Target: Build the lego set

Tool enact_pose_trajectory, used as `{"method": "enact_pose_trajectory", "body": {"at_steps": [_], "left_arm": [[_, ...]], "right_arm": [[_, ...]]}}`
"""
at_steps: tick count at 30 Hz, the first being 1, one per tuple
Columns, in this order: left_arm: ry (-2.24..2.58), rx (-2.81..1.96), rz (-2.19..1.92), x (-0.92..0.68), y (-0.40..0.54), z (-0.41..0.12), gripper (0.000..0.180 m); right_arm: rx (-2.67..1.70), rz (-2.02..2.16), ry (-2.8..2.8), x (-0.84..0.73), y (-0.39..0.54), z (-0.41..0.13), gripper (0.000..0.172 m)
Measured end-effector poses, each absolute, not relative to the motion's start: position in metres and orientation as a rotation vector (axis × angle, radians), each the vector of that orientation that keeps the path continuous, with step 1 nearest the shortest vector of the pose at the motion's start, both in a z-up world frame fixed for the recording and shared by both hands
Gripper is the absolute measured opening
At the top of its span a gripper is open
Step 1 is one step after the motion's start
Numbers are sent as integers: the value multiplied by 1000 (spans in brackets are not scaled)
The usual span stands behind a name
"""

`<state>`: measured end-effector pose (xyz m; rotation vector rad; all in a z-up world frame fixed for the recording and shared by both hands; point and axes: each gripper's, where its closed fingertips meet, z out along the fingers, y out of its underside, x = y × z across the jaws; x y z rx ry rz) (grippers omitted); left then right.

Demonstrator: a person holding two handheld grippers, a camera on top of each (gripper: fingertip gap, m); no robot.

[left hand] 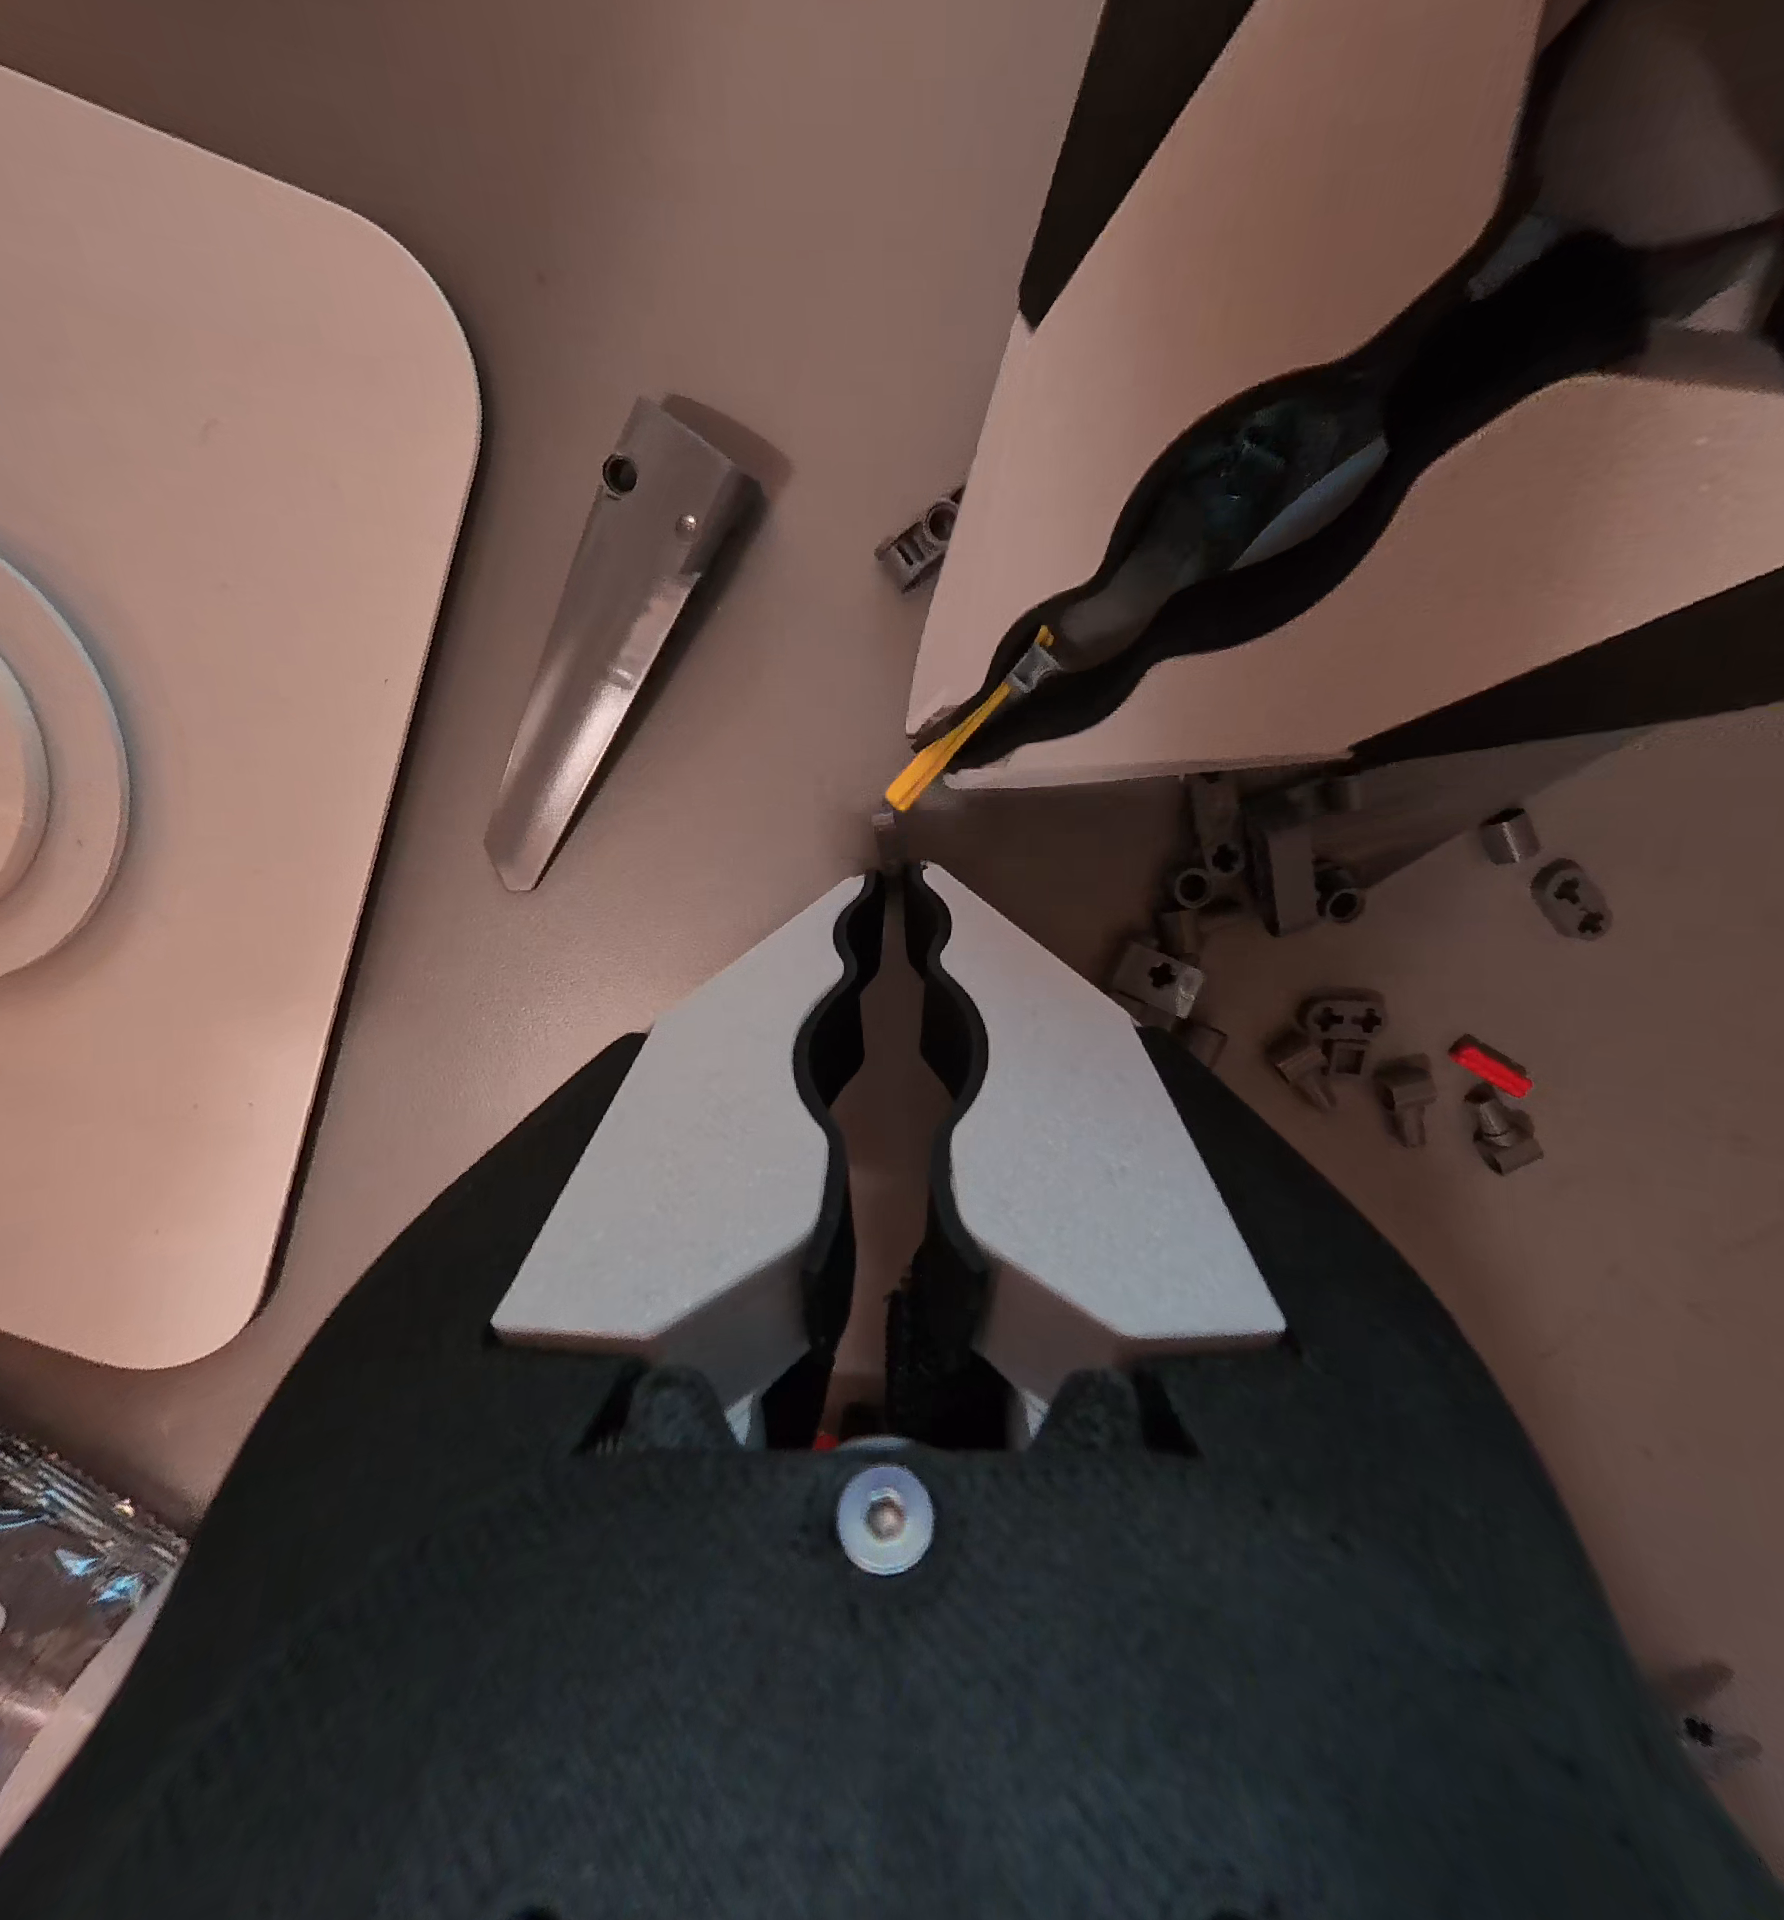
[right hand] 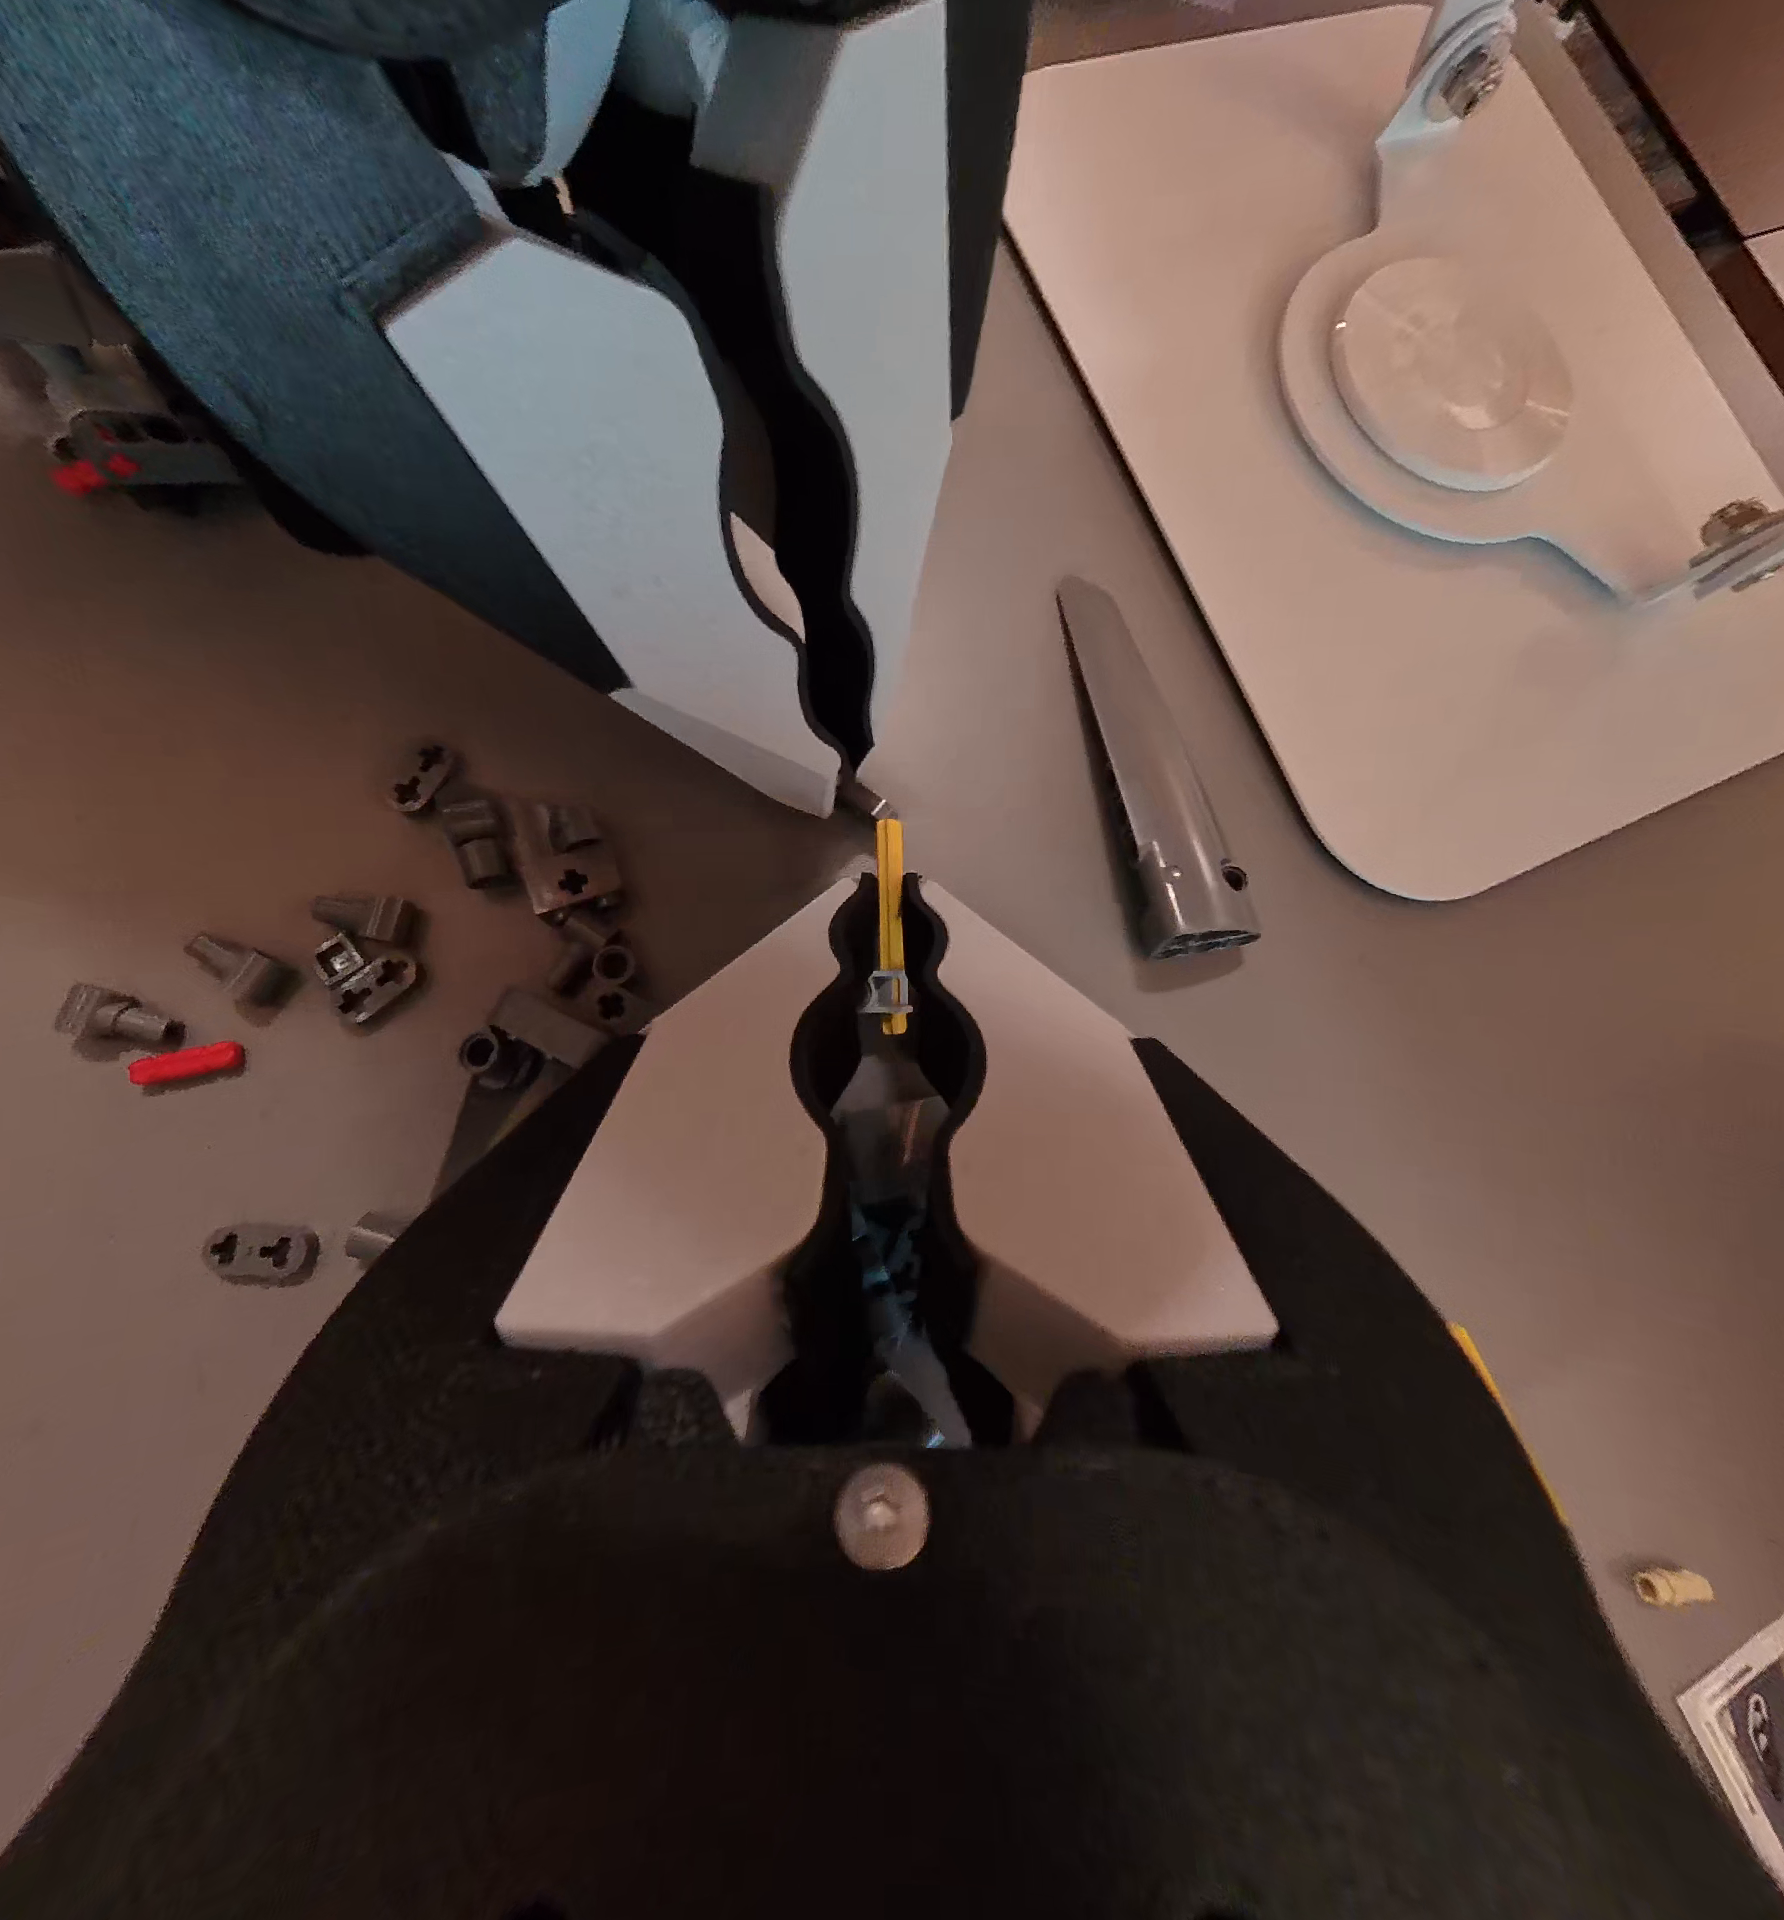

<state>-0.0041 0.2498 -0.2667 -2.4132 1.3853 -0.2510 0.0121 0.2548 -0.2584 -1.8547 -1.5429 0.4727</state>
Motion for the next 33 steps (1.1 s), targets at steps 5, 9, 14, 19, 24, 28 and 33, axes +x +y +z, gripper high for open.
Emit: {"method": "enact_pose_trajectory", "body": {"at_steps": [5, 9, 14, 19, 24, 28, 33], "left_arm": [[1342, -2394, -263, -1, 252, -264, 2], [1321, -2395, -260, 0, 254, -262, 2], [1294, -2385, -240, 5, 251, -261, 2], [1255, -2393, -219, 3, 253, -260, 2], [1290, -2351, -222, 4, 253, -262, 2], [1323, -2323, -233, 6, 252, -262, 1], [1376, -2295, -259, 8, 249, -263, 0]], "right_arm": [[-1861, 420, -1555, 12, 255, -263, 2], [-1866, 411, -1530, 12, 258, -261, 1], [-1883, 385, -1501, 11, 260, -262, 1], [-1891, 379, -1474, 9, 262, -262, 1], [-1858, 370, -1507, 10, 262, -263, 1], [-1844, 381, -1520, 10, 262, -263, 1], [-1806, 397, -1558, 9, 259, -263, 1]]}}
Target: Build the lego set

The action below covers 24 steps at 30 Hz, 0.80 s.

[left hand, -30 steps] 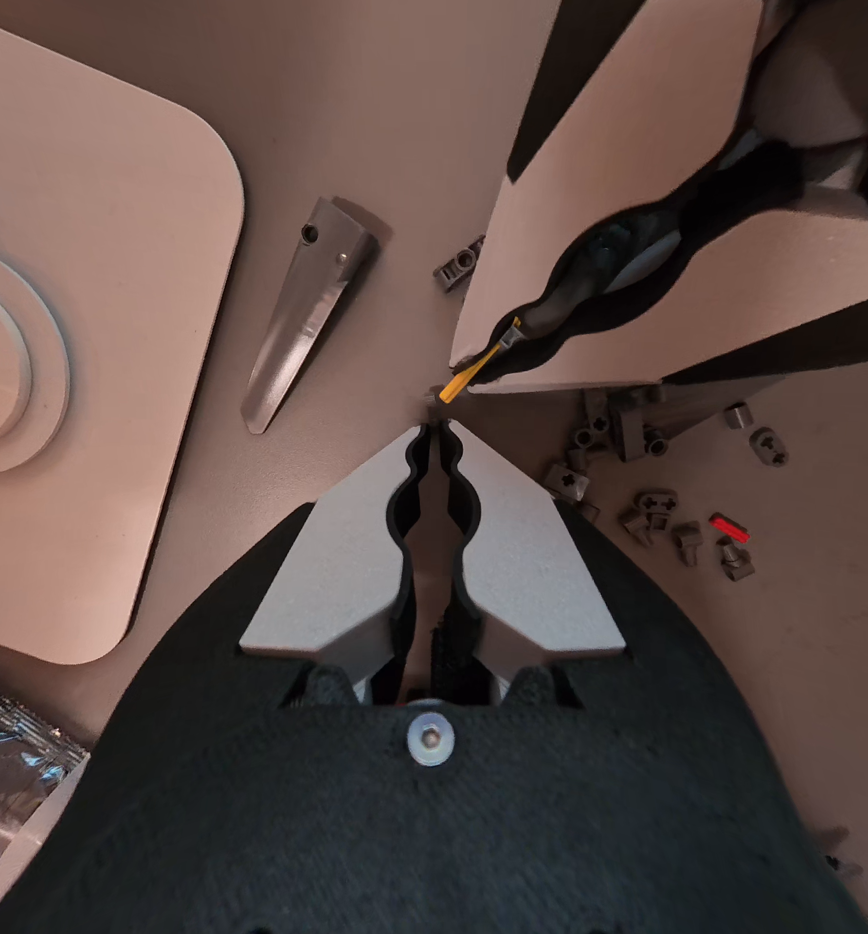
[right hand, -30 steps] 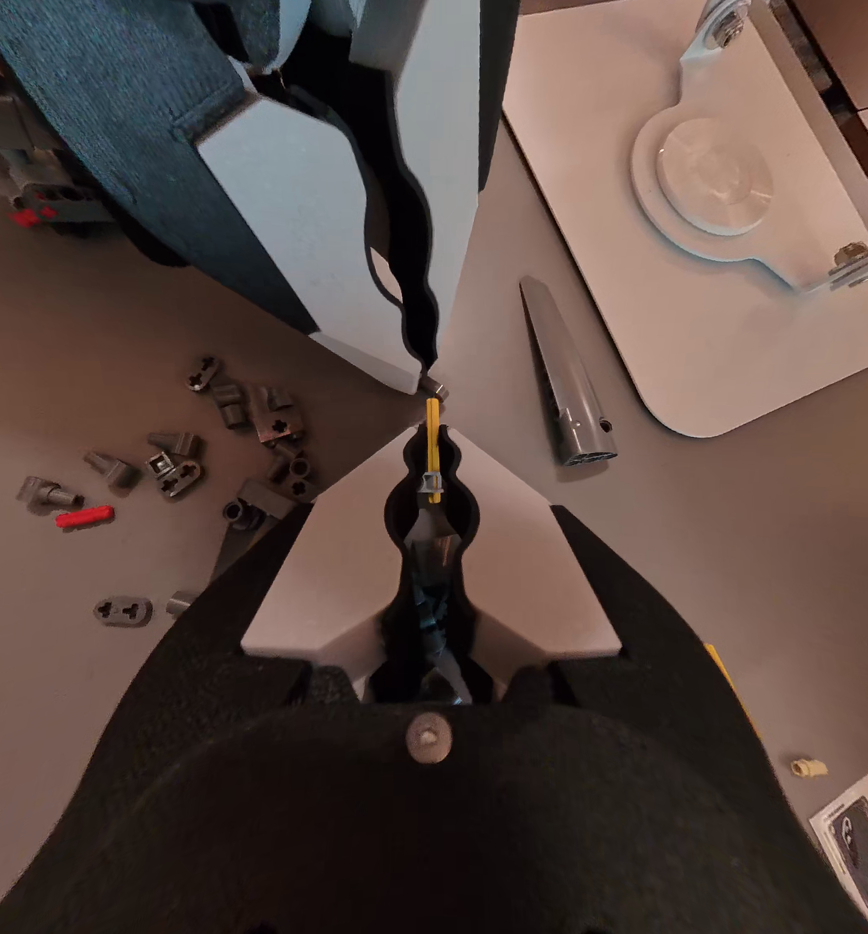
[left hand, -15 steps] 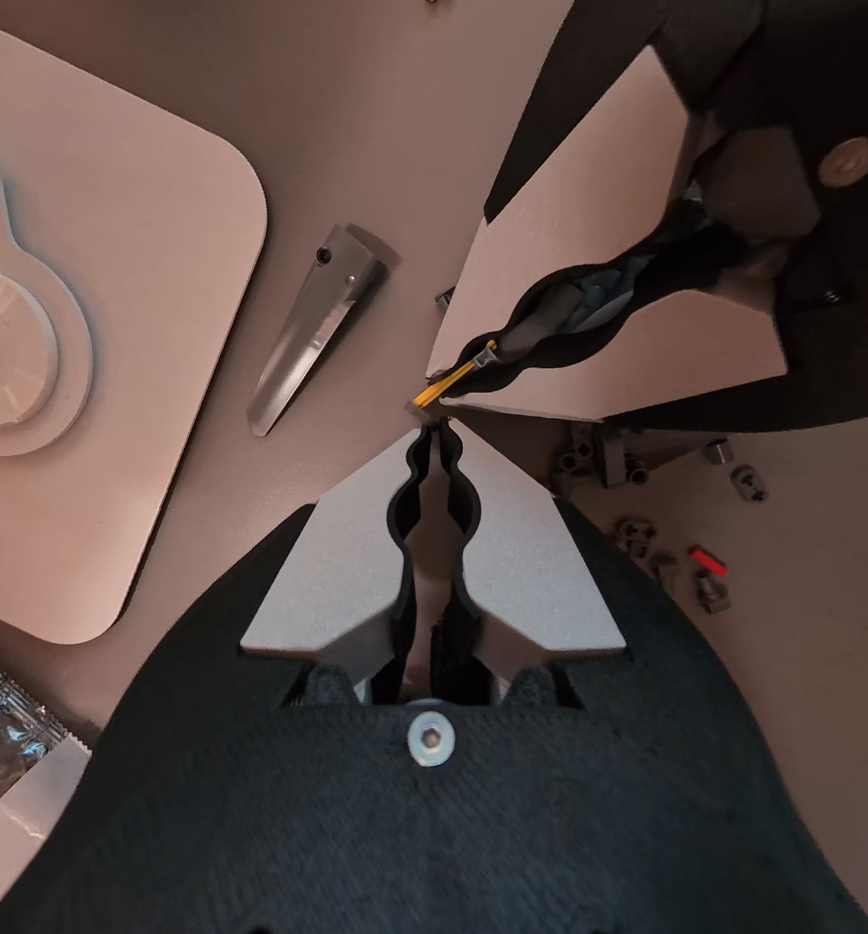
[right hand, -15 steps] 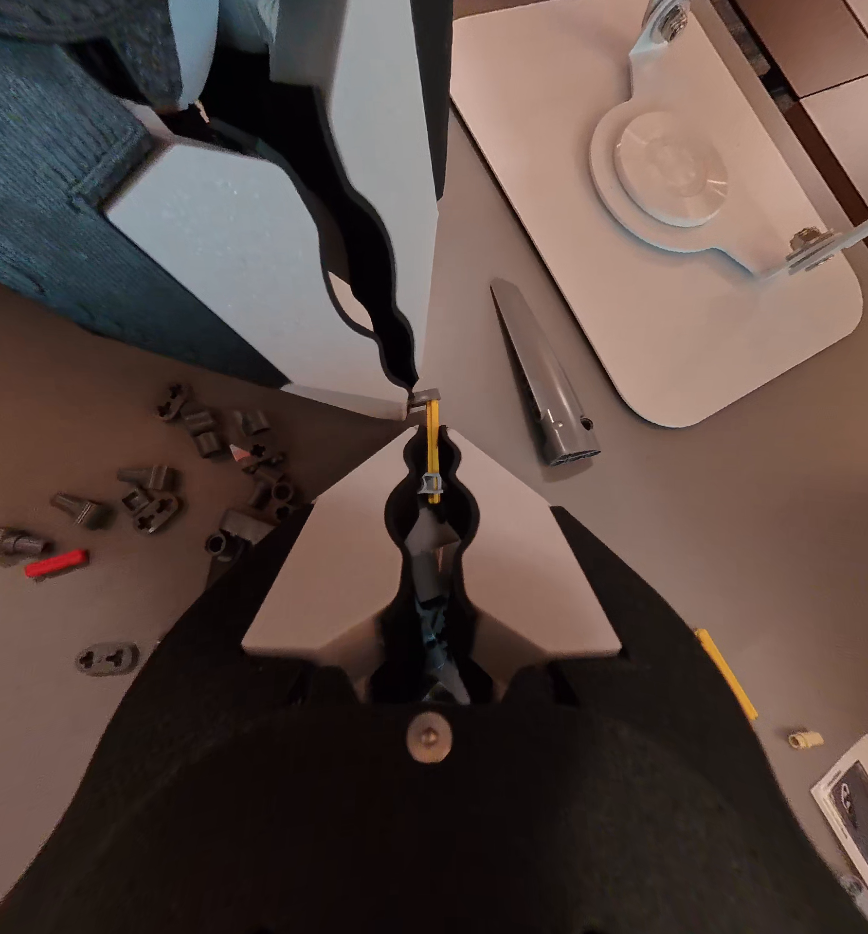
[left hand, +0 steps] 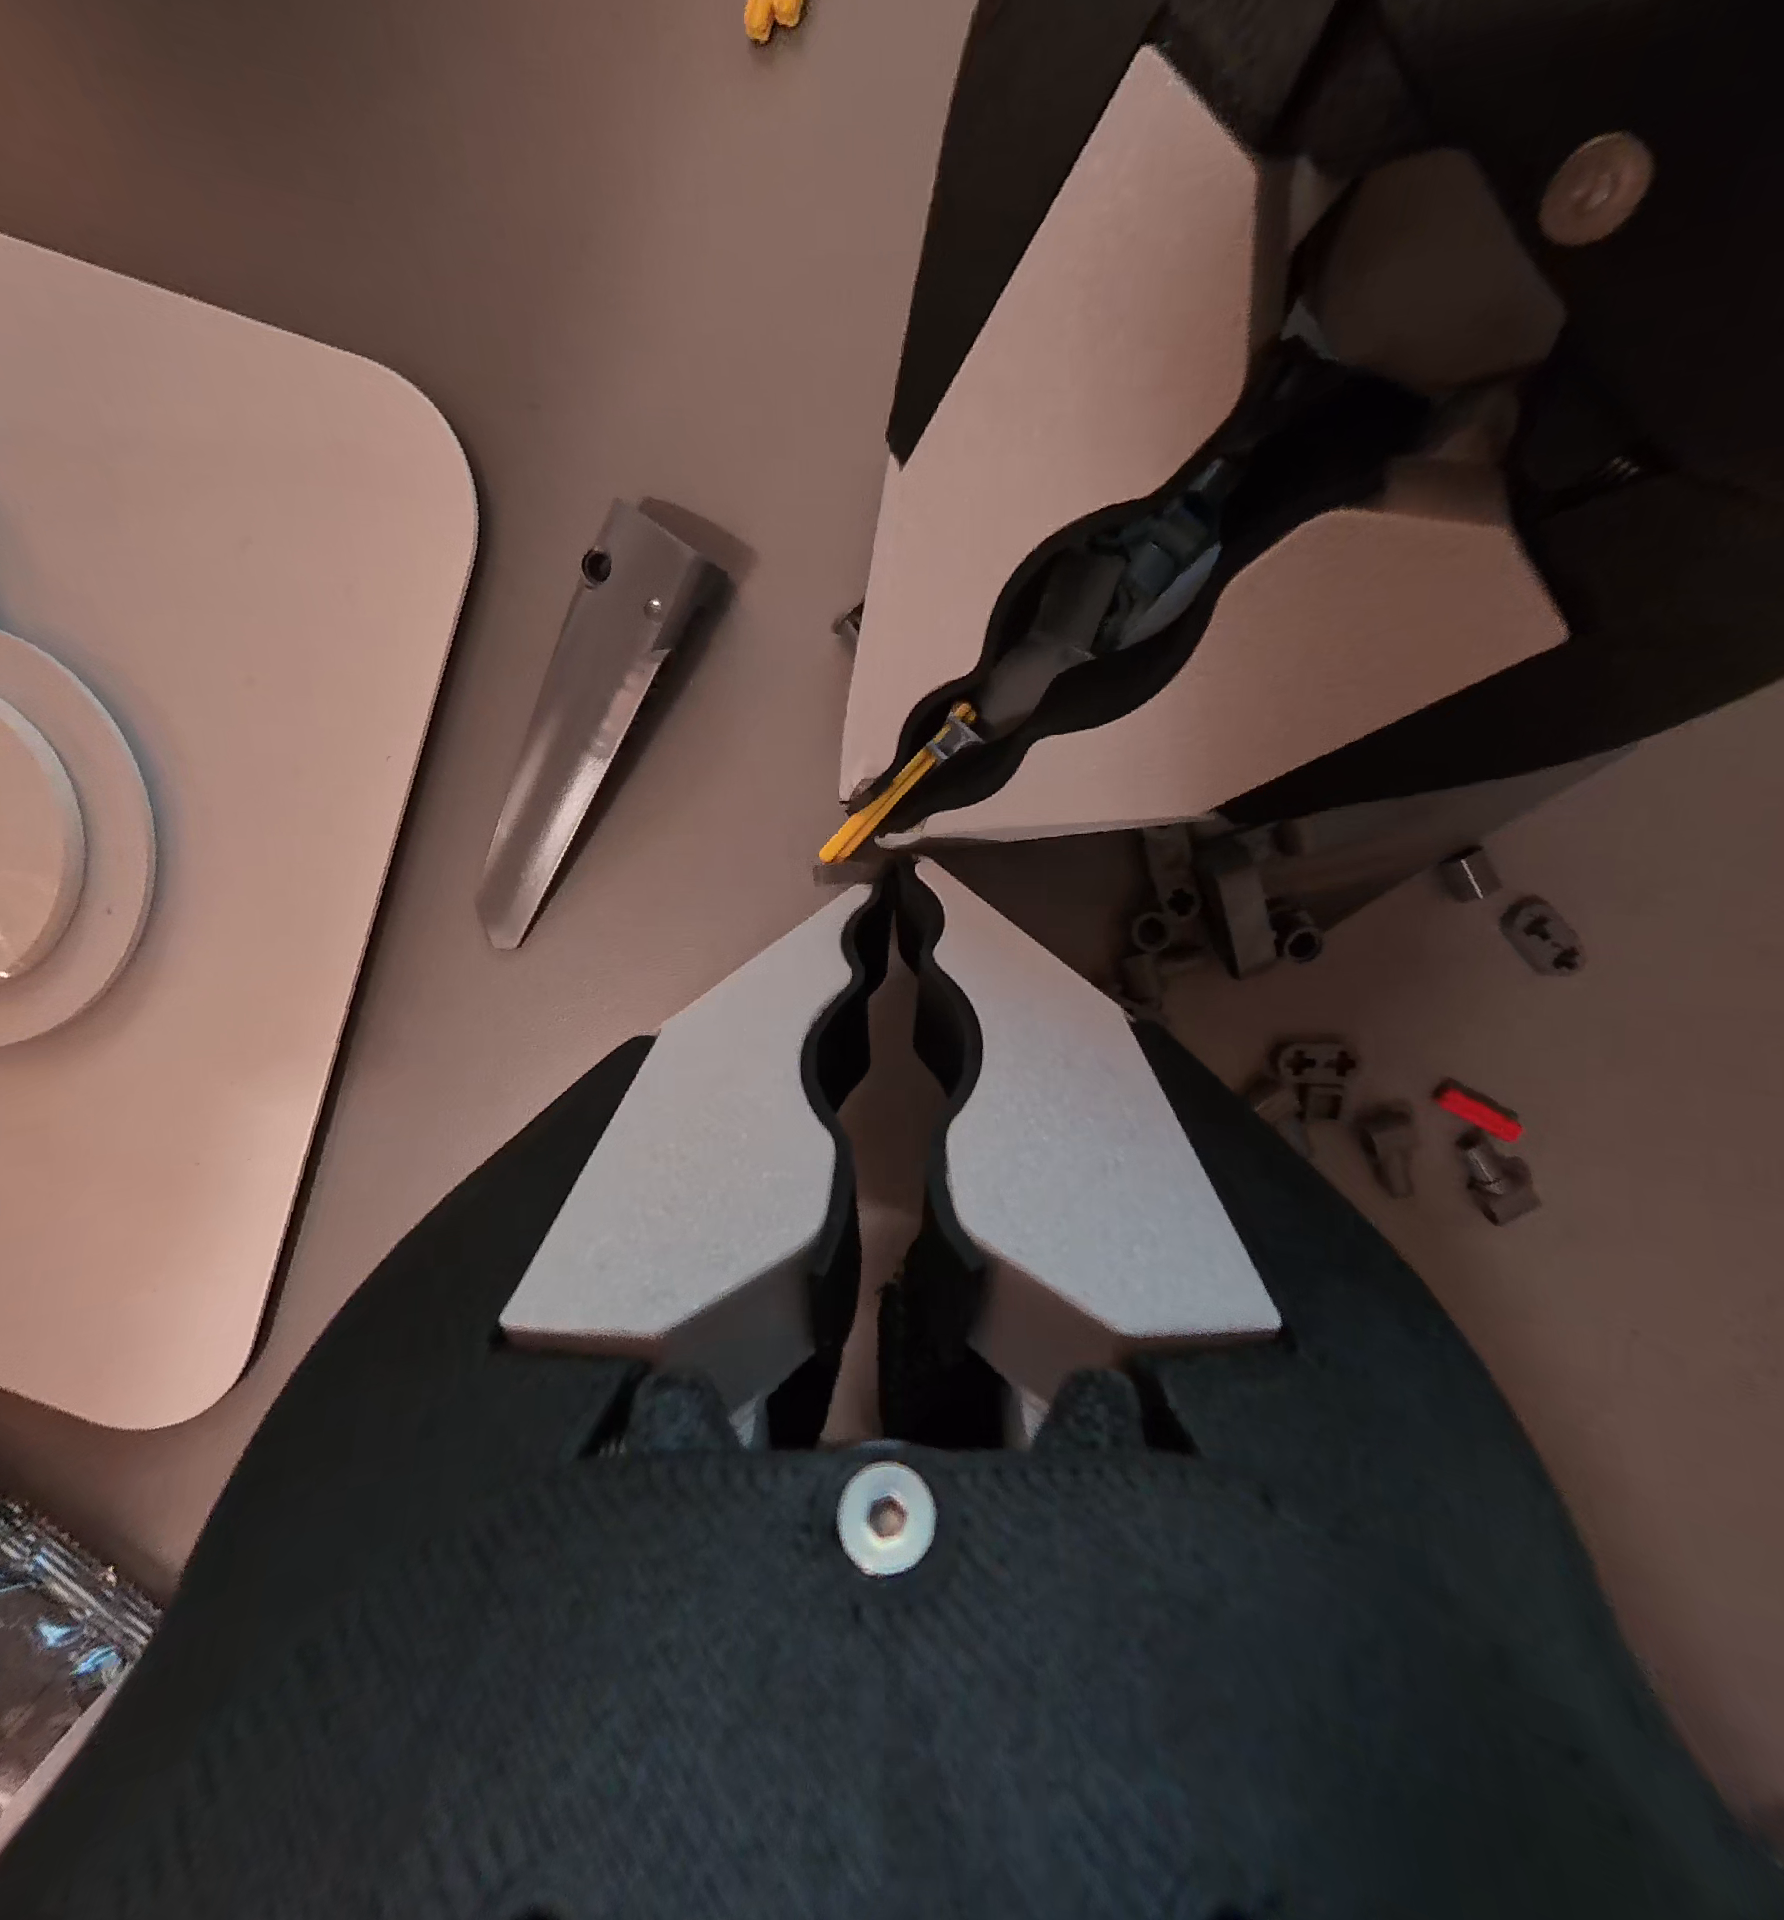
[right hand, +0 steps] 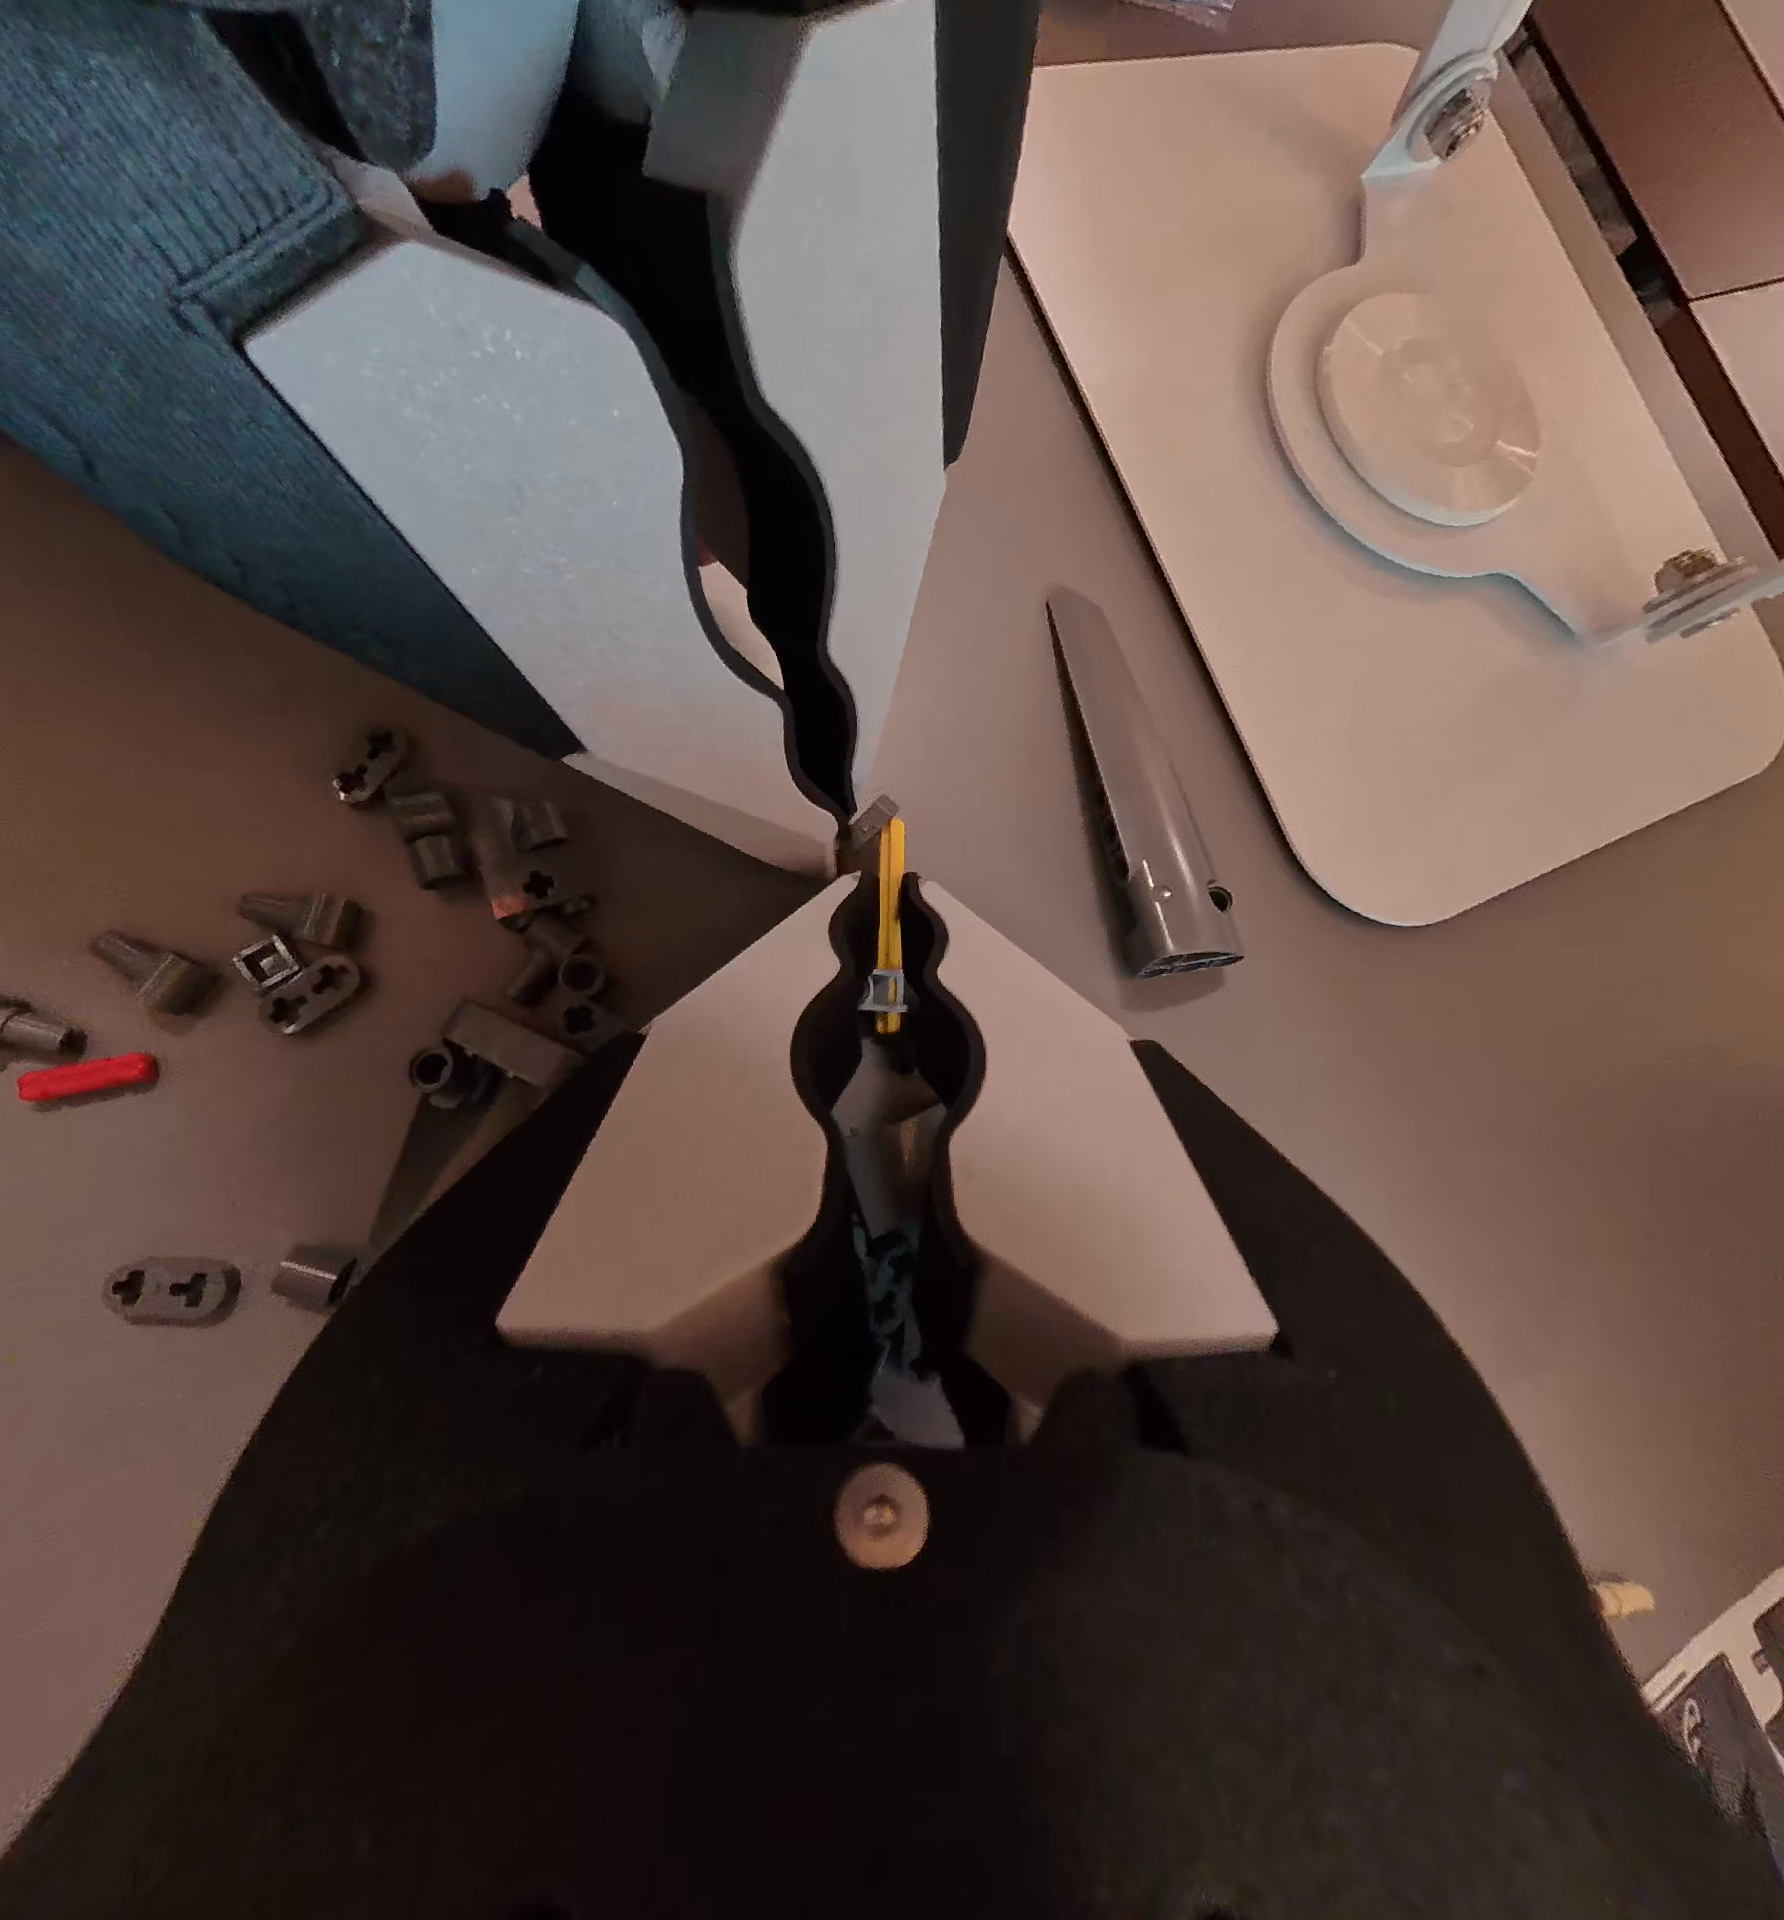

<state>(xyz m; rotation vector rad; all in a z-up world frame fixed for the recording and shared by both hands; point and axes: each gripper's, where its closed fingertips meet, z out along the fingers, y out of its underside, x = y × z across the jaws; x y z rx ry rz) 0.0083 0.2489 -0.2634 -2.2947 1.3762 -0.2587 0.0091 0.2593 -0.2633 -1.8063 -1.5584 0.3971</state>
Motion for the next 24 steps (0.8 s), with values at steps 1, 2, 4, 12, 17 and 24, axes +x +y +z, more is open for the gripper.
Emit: {"method": "enact_pose_trajectory", "body": {"at_steps": [1, 2, 4, 12, 17, 24], "left_arm": [[1381, -2294, -257, 8, 249, -264, 0], [1387, -2301, -252, 7, 248, -265, 0], [1385, -2304, -233, 5, 248, -264, 0], [1408, -2293, -140, -8, 245, -263, 16], [1461, -2210, -87, -9, 251, -260, 22], [1478, -2197, -104, -6, 257, -264, 29]], "right_arm": [[-1802, 400, -1563, 9, 259, -263, 1], [-1799, 404, -1567, 9, 259, -263, 1], [-1792, 407, -1574, 10, 259, -263, 1], [-1767, 430, -1612, 10, 255, -263, 1], [-1759, 428, -1635, 12, 253, -263, 1], [-1772, 445, -1641, 18, 256, -263, 1]]}}
